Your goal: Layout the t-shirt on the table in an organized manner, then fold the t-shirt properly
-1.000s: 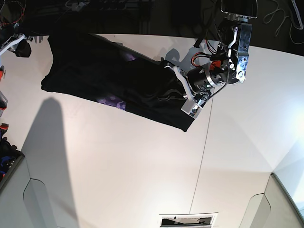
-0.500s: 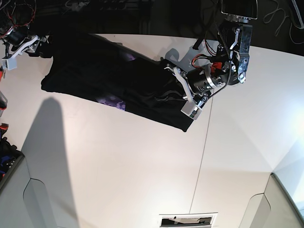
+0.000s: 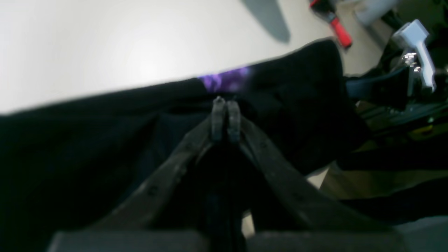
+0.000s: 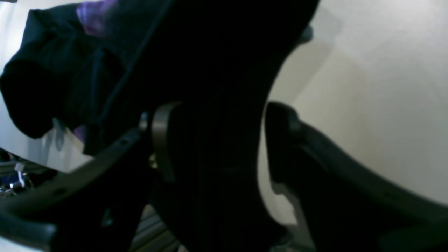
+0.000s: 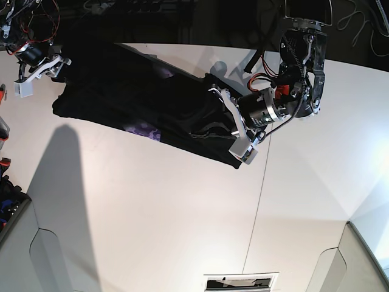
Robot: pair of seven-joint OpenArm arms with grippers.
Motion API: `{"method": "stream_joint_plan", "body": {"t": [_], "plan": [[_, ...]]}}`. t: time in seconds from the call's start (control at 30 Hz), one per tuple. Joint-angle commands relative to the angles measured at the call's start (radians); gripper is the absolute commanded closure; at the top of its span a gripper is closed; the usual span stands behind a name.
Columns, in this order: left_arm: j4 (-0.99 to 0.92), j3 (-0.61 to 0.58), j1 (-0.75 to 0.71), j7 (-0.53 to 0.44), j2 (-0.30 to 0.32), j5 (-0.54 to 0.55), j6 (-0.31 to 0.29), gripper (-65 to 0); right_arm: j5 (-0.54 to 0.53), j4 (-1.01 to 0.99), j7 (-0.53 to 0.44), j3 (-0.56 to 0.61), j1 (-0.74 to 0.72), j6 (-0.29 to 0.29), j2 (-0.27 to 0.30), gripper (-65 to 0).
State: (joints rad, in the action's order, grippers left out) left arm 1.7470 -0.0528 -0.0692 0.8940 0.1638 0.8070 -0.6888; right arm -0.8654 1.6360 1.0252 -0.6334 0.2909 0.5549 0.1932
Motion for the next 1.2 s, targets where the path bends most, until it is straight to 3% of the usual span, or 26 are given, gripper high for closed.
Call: {"method": "stream_joint_plan", "body": {"t": [0.0,0.17,0.3,0.5,0.9,1.17], "plan": [[0.026,0.003,0.011,-0.013,0.003,0.023,-0.009,0.0,-0.013,0.010,0.004,0.005,-0.002,0.002,-0.001,-36.1],[0.032,0.003,0.014,-0.013,0.003,0.015,-0.009,0.0,-0.018,0.011,0.011,0.026,-0.018,0.003,-0.025,-36.1],[0.032,0.003,0.014,-0.013,0.003,-0.044,-0.009,0.0,-0.040,0.018,0.019,0.026,-0.022,0.003,-0.019,-36.1],[0.032,0.003,0.014,-0.014,0.020,-0.049,-0.009,0.0,-0.067,0.019,0.041,0.026,-0.024,0.011,-0.019,-36.1],[0.032,0.003,0.014,-0.013,0.022,-0.048,-0.009,0.0,-0.154,0.019,0.128,-0.023,-0.016,0.026,0.074,-36.1],[0.032,0.003,0.013,-0.006,0.023,-0.048,-0.009,0.0,-0.238,0.020,0.166,-0.024,-0.016,0.044,0.077,-36.1]]}}
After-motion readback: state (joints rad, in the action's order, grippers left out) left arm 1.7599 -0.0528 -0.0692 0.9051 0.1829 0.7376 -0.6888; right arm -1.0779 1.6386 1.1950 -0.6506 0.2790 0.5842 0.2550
